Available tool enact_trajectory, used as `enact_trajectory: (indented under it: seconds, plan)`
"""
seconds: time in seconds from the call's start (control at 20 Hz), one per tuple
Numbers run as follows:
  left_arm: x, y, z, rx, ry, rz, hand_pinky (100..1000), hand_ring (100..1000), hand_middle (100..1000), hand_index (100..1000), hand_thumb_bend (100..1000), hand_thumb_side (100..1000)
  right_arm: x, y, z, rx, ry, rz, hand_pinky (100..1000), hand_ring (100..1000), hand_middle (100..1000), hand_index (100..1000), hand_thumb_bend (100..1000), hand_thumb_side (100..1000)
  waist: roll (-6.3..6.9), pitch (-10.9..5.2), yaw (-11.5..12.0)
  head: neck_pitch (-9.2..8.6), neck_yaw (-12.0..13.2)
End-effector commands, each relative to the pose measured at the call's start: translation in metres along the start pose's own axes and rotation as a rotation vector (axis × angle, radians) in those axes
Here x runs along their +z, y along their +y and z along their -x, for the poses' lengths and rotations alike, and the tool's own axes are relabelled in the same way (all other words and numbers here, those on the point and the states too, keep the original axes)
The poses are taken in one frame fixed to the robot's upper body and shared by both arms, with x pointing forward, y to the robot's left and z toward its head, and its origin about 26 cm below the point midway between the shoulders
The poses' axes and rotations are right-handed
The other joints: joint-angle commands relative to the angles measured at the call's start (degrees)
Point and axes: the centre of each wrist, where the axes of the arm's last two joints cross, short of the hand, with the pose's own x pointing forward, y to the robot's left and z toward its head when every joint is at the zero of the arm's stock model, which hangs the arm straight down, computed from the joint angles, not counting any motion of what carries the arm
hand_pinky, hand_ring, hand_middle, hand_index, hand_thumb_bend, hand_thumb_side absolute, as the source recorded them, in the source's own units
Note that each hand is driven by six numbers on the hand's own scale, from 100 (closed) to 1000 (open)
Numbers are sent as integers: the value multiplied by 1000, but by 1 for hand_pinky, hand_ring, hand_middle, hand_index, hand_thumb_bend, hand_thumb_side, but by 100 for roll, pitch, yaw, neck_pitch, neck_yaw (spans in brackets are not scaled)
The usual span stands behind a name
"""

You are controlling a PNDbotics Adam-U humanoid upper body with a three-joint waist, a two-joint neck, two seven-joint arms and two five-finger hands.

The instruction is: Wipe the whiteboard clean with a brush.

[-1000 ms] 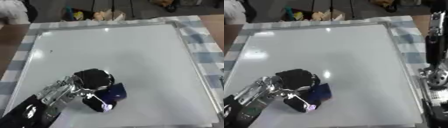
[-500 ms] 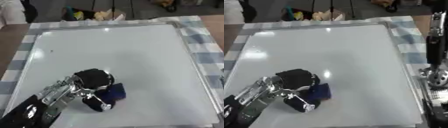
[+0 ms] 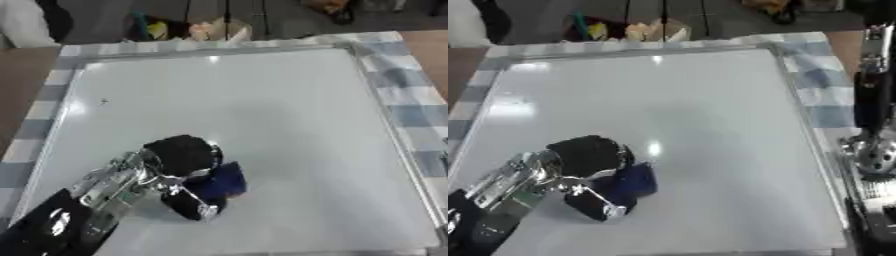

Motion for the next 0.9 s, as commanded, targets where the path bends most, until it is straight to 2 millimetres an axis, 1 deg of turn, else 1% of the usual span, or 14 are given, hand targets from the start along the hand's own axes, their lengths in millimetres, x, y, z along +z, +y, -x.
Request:
enact_trajectory:
  seconds: [0.05,0.3,0.9]
  plan:
    - [10,8,10,-21,33,-24,242,454,454,243,100,512,-5,-1,-5,-9,-29,-1,758,846,707,796,100,890,-19,-101,6,-38,8]
    - [17,9,13,-18,50,-28,242,453,453,243,100,514,-5,-1,-5,-9,-29,0,758,846,707,796,100,890,-17,-103,4,-52,6]
    - [44,13,37,11,160,-56,237,444,445,240,100,506,-5,-1,-5,-10,-30,2,760,847,706,797,100,891,-23,-79,-36,-124,25]
